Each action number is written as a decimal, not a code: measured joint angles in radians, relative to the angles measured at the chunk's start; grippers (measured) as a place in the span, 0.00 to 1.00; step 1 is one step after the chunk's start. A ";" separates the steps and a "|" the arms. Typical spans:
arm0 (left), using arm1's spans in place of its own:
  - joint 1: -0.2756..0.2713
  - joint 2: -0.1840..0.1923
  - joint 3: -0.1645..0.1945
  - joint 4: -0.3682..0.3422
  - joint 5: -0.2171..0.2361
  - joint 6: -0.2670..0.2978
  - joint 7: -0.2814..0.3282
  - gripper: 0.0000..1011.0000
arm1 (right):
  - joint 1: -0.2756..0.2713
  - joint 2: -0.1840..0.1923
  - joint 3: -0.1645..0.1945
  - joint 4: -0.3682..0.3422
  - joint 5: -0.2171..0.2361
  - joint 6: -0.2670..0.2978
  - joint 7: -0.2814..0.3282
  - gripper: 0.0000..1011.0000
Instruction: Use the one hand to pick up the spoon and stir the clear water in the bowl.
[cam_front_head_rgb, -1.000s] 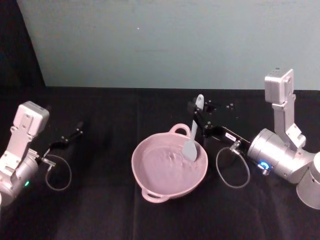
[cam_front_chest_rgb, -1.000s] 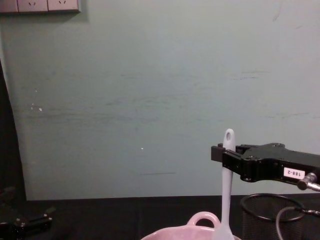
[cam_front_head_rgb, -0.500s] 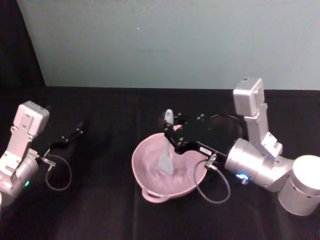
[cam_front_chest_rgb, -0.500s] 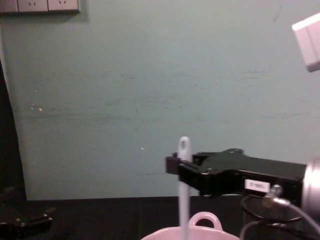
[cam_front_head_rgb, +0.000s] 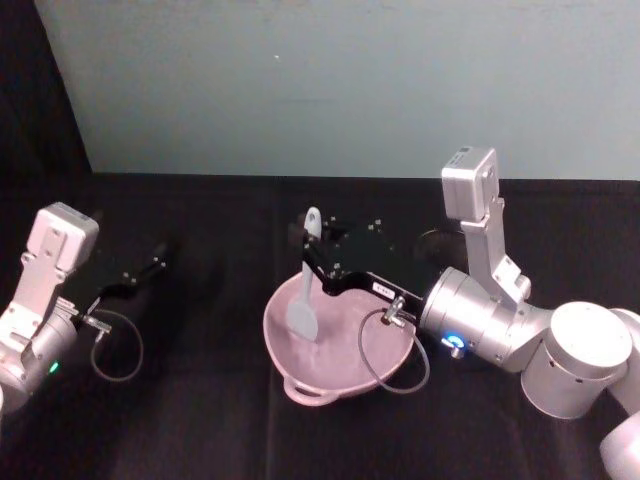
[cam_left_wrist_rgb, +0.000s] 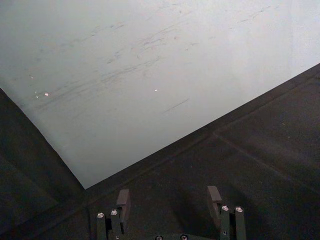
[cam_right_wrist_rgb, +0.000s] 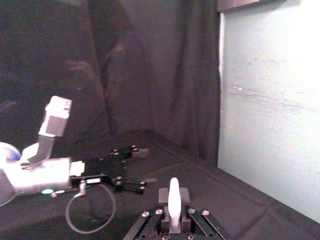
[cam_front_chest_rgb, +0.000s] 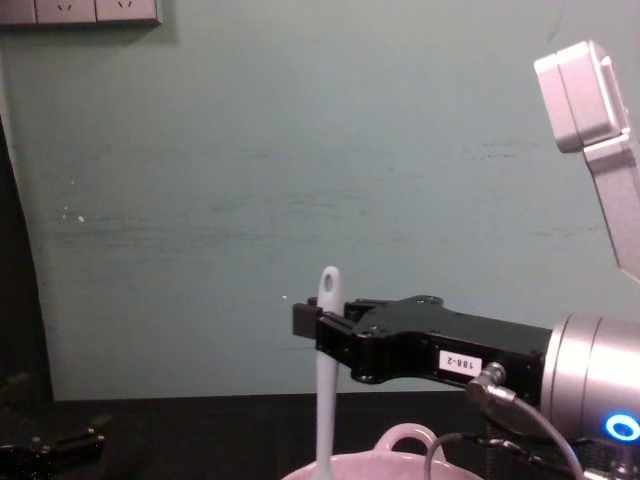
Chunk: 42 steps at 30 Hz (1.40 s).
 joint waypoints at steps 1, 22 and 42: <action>0.000 0.000 0.000 0.000 0.000 0.000 0.000 0.99 | 0.003 -0.002 0.002 0.008 0.002 -0.002 -0.002 0.12; 0.000 0.000 0.000 0.000 0.000 0.000 0.000 0.99 | -0.033 0.070 0.093 -0.030 -0.026 0.011 -0.064 0.12; 0.000 0.000 0.000 0.000 0.000 0.000 0.000 0.99 | -0.051 0.032 0.012 -0.089 -0.035 0.014 -0.004 0.12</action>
